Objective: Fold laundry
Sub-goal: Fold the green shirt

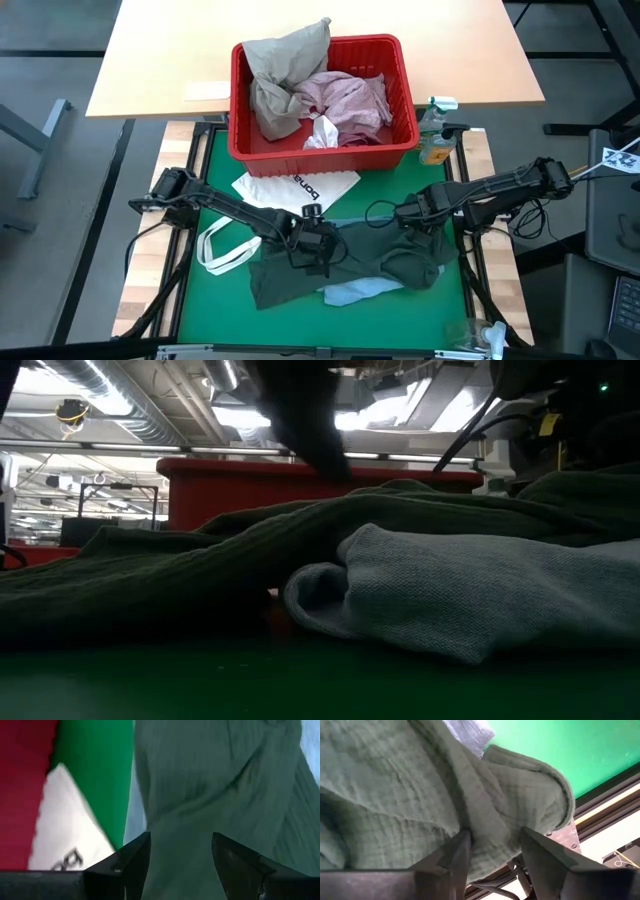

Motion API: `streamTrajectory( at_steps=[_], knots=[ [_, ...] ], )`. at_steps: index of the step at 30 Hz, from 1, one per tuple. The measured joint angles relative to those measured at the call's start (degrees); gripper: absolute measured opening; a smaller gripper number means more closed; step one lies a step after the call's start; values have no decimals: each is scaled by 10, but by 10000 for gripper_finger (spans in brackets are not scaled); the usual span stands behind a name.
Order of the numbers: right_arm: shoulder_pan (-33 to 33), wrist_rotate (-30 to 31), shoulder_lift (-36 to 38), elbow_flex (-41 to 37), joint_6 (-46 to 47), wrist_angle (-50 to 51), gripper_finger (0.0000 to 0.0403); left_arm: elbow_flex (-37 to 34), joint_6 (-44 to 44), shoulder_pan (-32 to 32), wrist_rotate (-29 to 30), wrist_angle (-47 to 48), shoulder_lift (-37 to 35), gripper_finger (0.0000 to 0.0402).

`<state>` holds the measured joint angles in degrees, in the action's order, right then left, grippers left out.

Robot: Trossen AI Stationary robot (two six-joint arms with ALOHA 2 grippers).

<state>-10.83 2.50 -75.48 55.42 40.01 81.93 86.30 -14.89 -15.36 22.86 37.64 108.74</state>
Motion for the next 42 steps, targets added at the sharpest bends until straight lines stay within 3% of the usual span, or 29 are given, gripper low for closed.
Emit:
streamTrajectory(
  at_steps=[7, 12, 14, 21, 28, 33, 42],
  knots=[
    [0, -1, 0, 0, 0, -2, 179, 0, 33, 40, -9, -1, 9, 203],
    [0, -6, 0, 0, 0, -13, 179, 0, 35, 59, -144, 4, 11, 177],
    [0, -8, 0, 0, 0, -14, 179, 1, 36, 61, -163, 3, 21, 160],
    [0, -21, 0, 0, 0, -18, 179, -1, 15, 55, -151, 36, 35, 93],
    [0, -21, 0, 0, 0, -27, 179, 0, -16, 25, -98, 64, 14, 9],
    [0, -21, 0, 0, 0, -24, 179, 0, -70, -4, -102, 69, 2, 18],
    [0, -21, 0, 0, 1, -24, 179, 1, -85, -76, -101, 60, 1, 15]
  ],
)
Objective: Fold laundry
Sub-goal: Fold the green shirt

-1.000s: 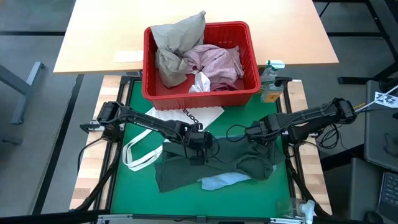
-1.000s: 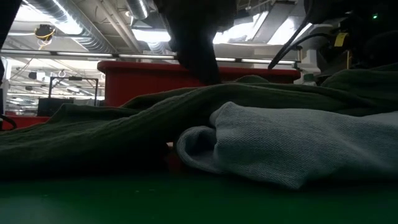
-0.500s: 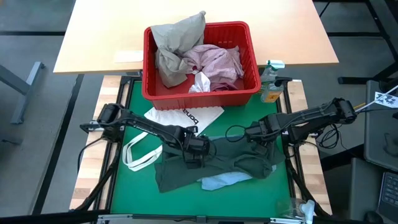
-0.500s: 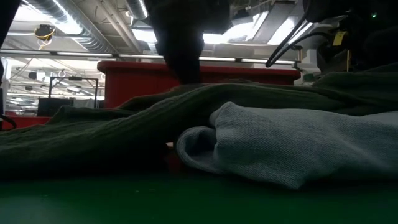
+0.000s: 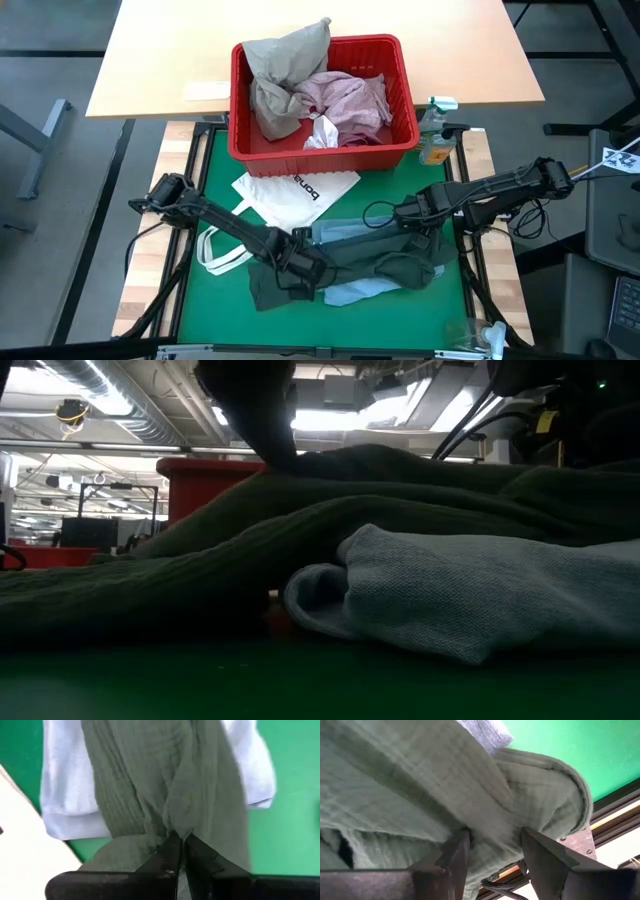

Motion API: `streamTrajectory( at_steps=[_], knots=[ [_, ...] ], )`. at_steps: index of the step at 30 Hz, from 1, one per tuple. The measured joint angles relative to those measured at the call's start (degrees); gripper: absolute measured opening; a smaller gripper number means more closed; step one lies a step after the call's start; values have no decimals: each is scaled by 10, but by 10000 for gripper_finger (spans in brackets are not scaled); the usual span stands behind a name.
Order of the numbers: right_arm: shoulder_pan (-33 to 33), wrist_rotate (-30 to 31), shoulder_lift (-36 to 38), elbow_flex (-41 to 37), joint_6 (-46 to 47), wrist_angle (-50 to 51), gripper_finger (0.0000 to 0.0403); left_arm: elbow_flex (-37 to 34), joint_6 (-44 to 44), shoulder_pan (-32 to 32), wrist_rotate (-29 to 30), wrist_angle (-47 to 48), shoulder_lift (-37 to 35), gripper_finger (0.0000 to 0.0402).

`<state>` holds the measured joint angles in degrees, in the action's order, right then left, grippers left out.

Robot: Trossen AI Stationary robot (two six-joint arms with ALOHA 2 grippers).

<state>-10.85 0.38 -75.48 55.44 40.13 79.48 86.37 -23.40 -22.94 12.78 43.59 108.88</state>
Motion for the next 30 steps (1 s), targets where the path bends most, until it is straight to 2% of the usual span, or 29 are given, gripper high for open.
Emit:
streamTrajectory(
  at_steps=[5, 11, 17, 23, 30],
  knots=[
    [0, 0, 0, 0, 0, 1, 179, 0, -34, -29, 14, -14, 0, 44],
    [0, 0, 0, 0, 1, 1, 179, 0, -46, -42, 75, -13, 0, 123],
    [0, 0, 0, 0, 1, 1, 179, 0, -50, -30, 72, 35, 0, 180],
    [0, 0, 0, 0, 1, 1, 179, 0, -51, -7, 52, 74, -7, 192],
    [0, 0, 0, 0, 1, 1, 179, 0, -67, -4, 50, 138, -66, 192]
  ],
)
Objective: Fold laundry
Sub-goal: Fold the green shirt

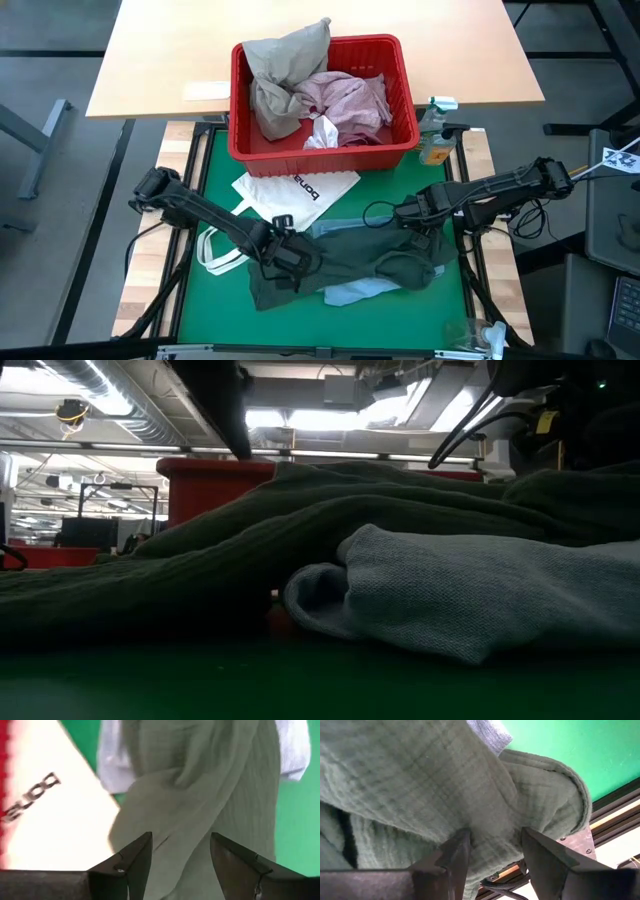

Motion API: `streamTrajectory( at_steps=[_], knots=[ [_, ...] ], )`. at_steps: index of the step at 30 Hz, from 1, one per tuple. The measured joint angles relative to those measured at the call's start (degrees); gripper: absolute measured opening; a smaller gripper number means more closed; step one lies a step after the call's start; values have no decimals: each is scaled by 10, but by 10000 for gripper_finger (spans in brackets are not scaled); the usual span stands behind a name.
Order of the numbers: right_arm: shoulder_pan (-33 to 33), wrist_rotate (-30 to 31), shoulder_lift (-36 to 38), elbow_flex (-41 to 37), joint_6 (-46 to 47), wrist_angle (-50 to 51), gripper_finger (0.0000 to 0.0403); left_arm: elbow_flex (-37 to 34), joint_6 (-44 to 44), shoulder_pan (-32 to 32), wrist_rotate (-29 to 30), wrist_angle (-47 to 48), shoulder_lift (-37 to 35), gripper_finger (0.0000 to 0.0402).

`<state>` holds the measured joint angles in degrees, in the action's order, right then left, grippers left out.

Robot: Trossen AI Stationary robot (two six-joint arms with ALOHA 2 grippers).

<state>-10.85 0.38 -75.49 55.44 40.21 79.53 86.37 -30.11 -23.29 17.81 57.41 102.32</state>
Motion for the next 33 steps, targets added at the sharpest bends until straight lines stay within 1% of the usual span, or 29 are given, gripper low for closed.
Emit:
streamTrajectory(
  at_steps=[3, 6, 8, 10, 15, 17, 19, 21, 23, 26, 28, 30, 33],
  knots=[
    [0, 0, 0, 0, 0, 0, 179, 0, -24, -3, 32, 46, -22, 193],
    [0, 0, 0, 0, 0, -1, 179, 0, -62, 4, 57, 111, -30, 193],
    [0, 0, 0, 0, 0, -1, 179, 0, -82, 12, 63, 146, -31, 193],
    [0, 0, 0, 0, 0, -1, 179, -10, -93, 21, 61, 154, -31, 193],
    [0, 0, 0, 0, 0, -2, 179, -59, -90, 46, 12, 128, -31, 193],
    [0, 0, 0, 0, 0, -2, 179, -85, -72, 54, -18, 105, -31, 193],
    [0, 0, 0, 0, 0, -2, 179, -109, -45, 57, -44, 103, -31, 193],
    [0, 0, 0, 0, 0, -2, 179, -137, -33, 57, -50, 106, -40, 193],
    [0, 0, 0, 0, 0, -2, 179, -169, -41, 57, -54, 103, -65, 193],
    [0, 0, 0, 0, 0, -2, 179, -227, -75, 54, -55, 72, -127, 192],
    [0, 0, 0, 0, 0, -2, 179, -274, -103, 52, -54, 19, -176, 192],
    [0, 0, 0, 0, 0, -4, 179, -329, -122, 52, -54, -78, -225, 192],
    [0, 0, 0, 0, 0, -5, 179, -411, -129, 53, -53, -257, -275, 192]
  ],
)
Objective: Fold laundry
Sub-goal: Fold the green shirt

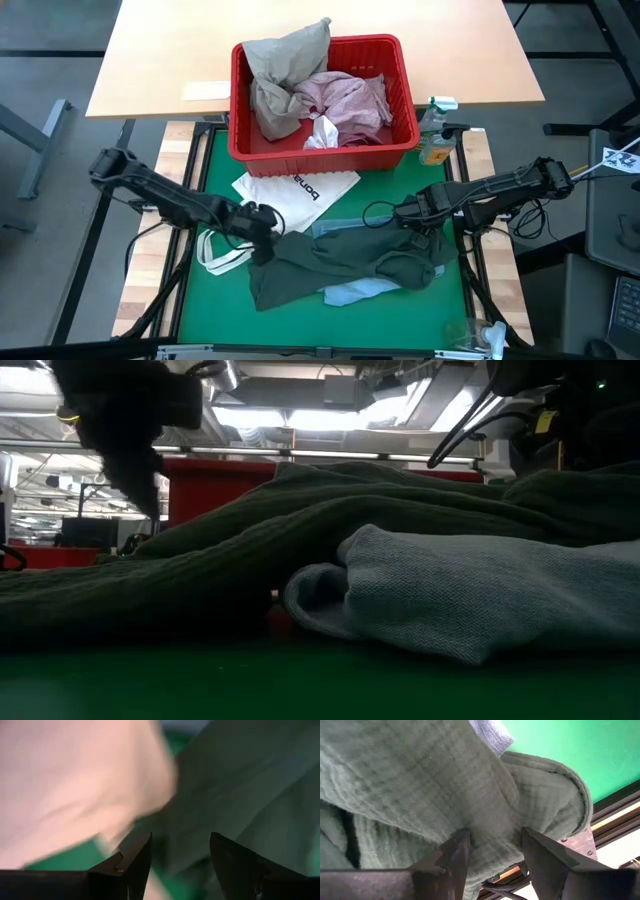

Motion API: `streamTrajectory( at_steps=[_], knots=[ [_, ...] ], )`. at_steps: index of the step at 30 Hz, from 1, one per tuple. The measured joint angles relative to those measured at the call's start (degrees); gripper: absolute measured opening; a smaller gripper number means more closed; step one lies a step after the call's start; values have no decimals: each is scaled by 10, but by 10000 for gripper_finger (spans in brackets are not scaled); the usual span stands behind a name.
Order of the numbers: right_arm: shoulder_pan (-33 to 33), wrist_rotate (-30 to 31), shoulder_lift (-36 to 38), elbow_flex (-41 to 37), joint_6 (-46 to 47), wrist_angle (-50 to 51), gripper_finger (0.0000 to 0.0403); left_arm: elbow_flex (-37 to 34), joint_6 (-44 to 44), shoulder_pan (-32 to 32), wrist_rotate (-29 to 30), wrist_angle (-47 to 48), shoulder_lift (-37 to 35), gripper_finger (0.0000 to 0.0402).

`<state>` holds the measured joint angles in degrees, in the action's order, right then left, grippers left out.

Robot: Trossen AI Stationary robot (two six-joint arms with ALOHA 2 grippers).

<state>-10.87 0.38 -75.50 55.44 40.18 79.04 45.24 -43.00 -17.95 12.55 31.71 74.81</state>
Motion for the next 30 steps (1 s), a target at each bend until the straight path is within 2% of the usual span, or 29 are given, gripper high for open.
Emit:
streamTrajectory(
  at_steps=[3, 8, 16, 23, 30],
  knots=[
    [0, 0, 0, 0, 0, 0, 179, -61, 0, 3, -1, -132, -16, 192],
    [0, 0, 0, 0, 0, -1, 179, -111, -8, 5, 2, -207, -10, 192],
    [0, 0, 0, 0, 0, -1, 179, -119, -19, 4, 7, -262, -9, 192],
    [0, 0, 0, 0, 0, -1, 179, -119, -13, 4, 84, -279, -9, 192],
    [0, 0, 0, 0, 0, -1, 179, -119, -18, 4, 61, -279, -9, 192]
  ],
)
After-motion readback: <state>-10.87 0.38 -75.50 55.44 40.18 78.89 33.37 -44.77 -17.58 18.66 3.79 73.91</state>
